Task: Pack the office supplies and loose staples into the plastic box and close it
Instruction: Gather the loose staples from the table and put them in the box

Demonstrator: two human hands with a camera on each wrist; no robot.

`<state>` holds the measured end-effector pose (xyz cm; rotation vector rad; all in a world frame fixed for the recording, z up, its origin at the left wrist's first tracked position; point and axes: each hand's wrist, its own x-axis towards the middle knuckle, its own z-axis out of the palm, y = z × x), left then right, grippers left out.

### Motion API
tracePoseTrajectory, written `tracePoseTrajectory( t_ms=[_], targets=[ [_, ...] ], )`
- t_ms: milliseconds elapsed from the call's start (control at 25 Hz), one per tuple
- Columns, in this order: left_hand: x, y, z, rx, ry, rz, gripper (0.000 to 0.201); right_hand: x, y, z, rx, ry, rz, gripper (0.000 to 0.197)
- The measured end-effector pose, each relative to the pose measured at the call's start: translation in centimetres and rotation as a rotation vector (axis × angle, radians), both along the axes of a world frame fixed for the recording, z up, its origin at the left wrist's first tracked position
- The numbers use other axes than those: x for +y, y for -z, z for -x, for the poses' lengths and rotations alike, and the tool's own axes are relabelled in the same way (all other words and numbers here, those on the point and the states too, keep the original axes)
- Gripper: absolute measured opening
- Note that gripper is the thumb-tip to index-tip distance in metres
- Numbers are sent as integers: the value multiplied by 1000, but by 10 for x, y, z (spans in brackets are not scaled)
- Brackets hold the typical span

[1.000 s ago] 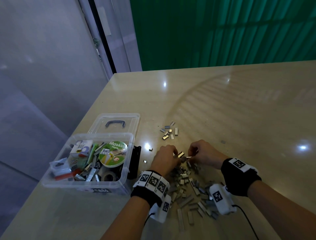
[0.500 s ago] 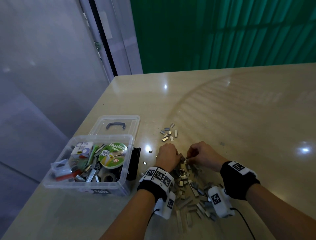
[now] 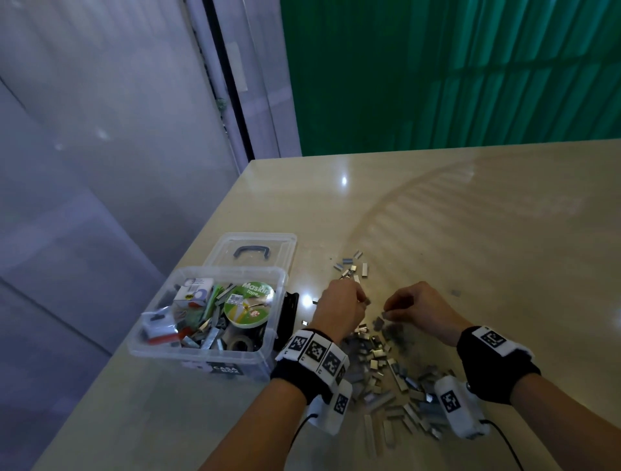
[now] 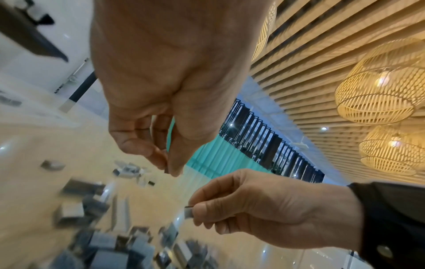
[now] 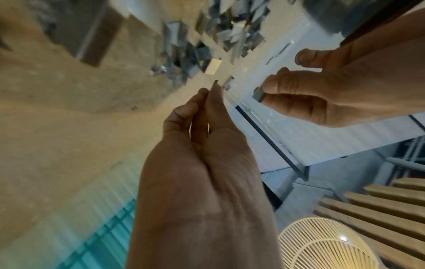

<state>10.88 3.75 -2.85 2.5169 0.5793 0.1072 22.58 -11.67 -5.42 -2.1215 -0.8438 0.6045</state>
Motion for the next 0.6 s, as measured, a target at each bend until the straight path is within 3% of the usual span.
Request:
tracePoseTrajectory(
  t_ms=[280, 440, 600],
  targets=[
    [33, -75, 69, -181, 69, 124, 9, 47, -68, 17, -94, -95, -184, 14],
    [100, -102, 130, -314, -74, 73, 6, 108, -108, 57, -154, -251, -243, 11],
    [168, -101, 176, -243, -195, -27, 6, 179, -122, 106, -273, -356, -202, 9]
  ],
)
